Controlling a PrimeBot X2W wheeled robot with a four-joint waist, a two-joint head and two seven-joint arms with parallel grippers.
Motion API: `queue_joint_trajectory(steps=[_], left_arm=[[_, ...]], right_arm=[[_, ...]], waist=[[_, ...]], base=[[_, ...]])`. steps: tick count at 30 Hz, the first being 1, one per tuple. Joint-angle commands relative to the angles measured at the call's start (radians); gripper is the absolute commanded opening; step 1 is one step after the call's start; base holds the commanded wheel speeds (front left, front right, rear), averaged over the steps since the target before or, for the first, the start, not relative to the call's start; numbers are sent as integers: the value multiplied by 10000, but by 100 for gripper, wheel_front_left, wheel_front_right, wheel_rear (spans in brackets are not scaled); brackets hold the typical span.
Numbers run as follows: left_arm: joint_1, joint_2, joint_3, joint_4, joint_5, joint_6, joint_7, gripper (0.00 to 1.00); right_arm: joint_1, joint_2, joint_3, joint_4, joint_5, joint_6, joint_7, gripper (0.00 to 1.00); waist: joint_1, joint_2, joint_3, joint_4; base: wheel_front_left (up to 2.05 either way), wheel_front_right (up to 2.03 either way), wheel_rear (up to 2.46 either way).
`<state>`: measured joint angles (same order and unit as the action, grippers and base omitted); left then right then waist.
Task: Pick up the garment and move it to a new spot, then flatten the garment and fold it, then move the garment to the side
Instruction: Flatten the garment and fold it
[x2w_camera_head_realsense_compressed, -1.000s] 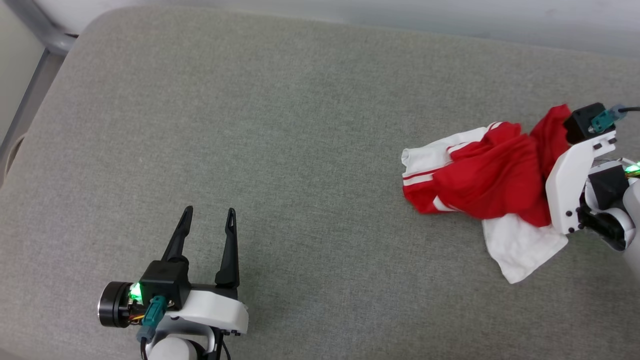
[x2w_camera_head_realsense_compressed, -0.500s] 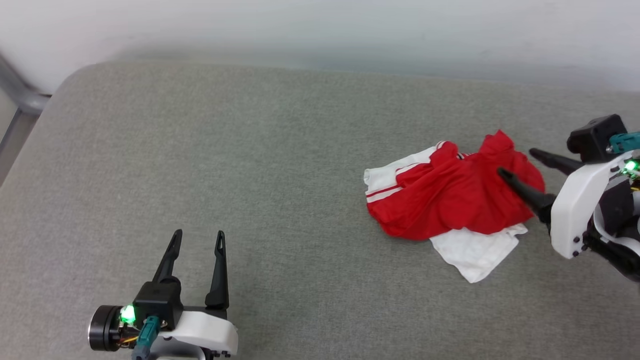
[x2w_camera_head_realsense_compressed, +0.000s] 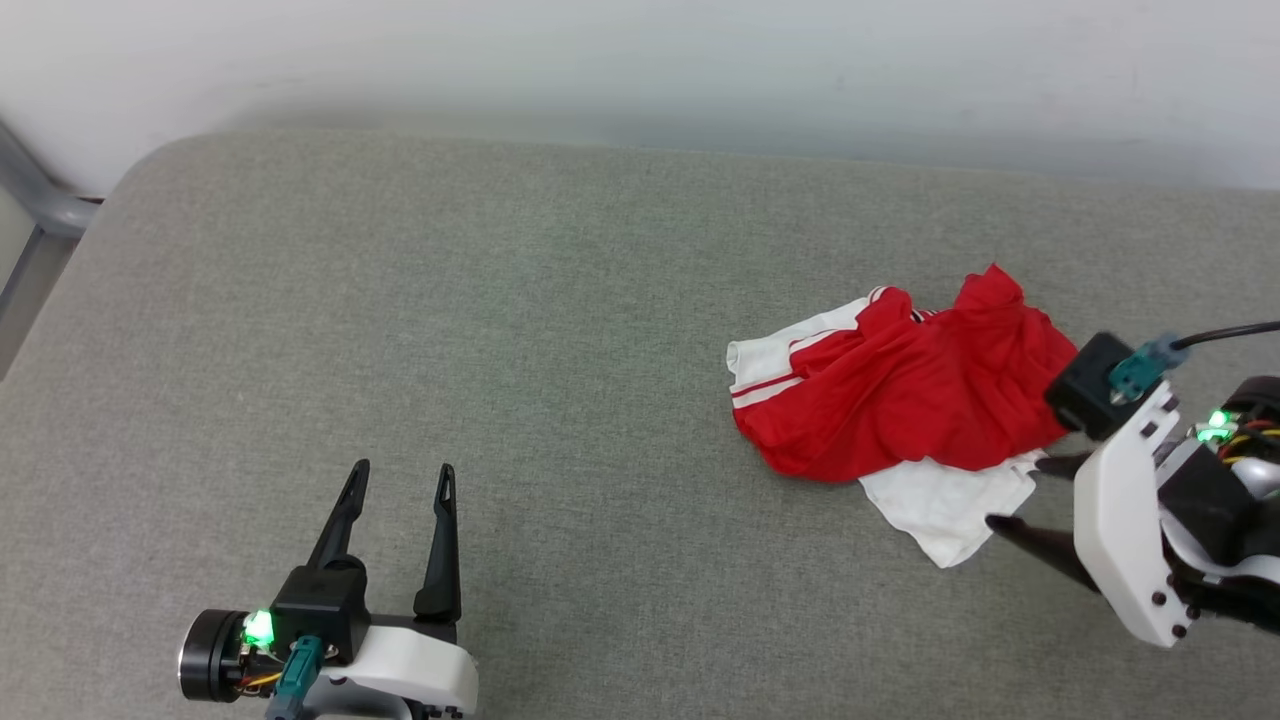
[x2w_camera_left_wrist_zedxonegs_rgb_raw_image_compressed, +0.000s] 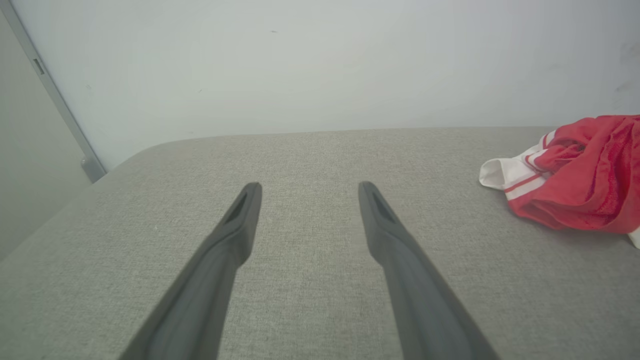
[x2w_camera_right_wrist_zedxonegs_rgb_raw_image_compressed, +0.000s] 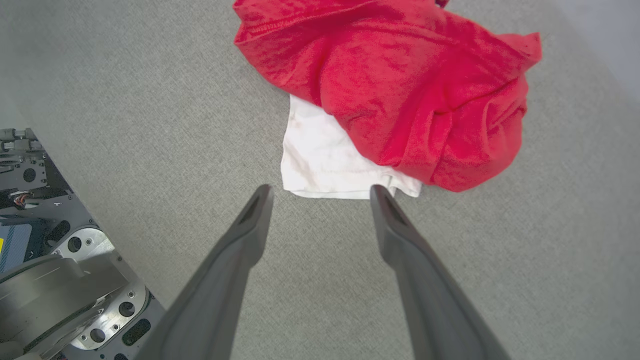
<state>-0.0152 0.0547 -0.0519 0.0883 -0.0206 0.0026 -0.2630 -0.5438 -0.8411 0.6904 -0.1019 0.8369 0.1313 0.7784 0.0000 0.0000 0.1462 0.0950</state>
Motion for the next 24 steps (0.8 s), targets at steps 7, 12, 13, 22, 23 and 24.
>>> queue_joint_trajectory(steps=[7, 12, 13, 22, 23, 24], left_arm=[[-255, 10, -118, -63, -37, -29, -26, 100], [-543, -13, -218, -63, -122, -21, -26, 100], [-602, -16, -228, -72, -147, -9, -26, 100], [-925, -38, -262, 0, -261, 63, -26, 100], [-933, -40, -263, 12, -249, 76, -26, 100], [-932, -42, -257, 24, -247, 94, -26, 100]], right_arm=[[-256, 256, 729, 503, -205, -11, 806, 100], [-772, 521, 1326, 1277, -506, -11, 634, 100], [-896, 569, 1472, 1471, -584, -11, 553, 100], [-1147, 866, 3111, 3504, -648, -14, 101, 100], [-1146, 876, 3280, 3665, -605, -14, 61, 100], [-1148, 882, 3444, 3780, -548, -14, -6, 100]], waist=[[0, 0, 503, 357], [0, 0, 1029, 649], [0, 0, 1133, 701], [0, 0, 1607, 908], [0, 0, 1609, 902], [0, 0, 1604, 891]], base=[[0, 0, 0], [0, 0, 0], [0, 0, 0], [0, 0, 0], [0, 0, 0], [0, 0, 0]])
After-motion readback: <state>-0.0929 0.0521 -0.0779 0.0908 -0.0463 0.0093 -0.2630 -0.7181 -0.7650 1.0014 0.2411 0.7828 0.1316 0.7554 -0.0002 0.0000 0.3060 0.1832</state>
